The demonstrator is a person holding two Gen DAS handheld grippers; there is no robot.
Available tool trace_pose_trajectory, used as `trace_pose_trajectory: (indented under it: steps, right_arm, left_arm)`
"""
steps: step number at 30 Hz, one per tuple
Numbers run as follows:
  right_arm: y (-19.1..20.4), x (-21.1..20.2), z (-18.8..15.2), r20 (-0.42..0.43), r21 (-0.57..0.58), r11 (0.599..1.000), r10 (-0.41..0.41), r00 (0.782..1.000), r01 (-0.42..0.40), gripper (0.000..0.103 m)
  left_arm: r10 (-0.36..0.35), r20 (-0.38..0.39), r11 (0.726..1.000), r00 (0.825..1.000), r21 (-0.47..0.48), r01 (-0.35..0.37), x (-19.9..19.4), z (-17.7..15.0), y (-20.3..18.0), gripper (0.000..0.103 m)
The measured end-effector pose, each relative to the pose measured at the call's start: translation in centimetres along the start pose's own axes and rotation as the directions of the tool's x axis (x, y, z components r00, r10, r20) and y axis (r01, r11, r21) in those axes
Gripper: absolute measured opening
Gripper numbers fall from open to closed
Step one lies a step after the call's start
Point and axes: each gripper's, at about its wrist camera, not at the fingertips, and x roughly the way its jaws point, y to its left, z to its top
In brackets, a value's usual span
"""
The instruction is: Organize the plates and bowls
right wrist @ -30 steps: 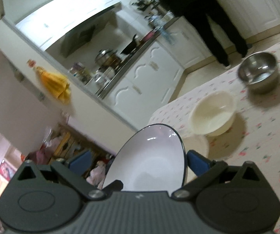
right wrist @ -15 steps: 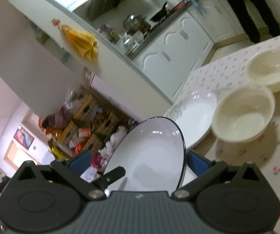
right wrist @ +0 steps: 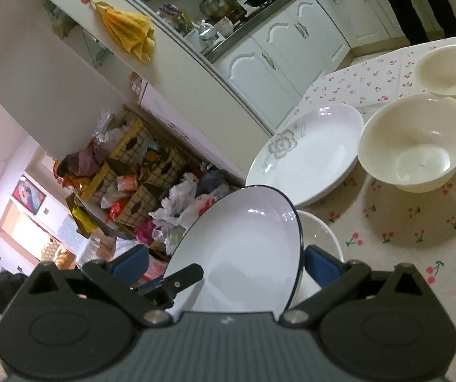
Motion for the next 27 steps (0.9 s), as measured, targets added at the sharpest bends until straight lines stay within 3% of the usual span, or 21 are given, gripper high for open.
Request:
trace_pose_trajectory:
  steps: [13,27]
  right_arm:
    - [-0.48,0.63,-0.29,-0.04,-0.014,0.999,-0.039,0.998,0.039,0.103]
    - [-0.73,0.58,-0.16,-0.061,-0.022,0.998,-0.064,0.996,0.063,0.103]
  left_arm:
    - [0.0,-0.048,1.0,0.999,0.018,0.001,0.27,-0.19,0.49,0.044]
    - [0.003,-0.046,0.997,0.999,0.077,0.0,0.21,-0.36,0.55,0.044]
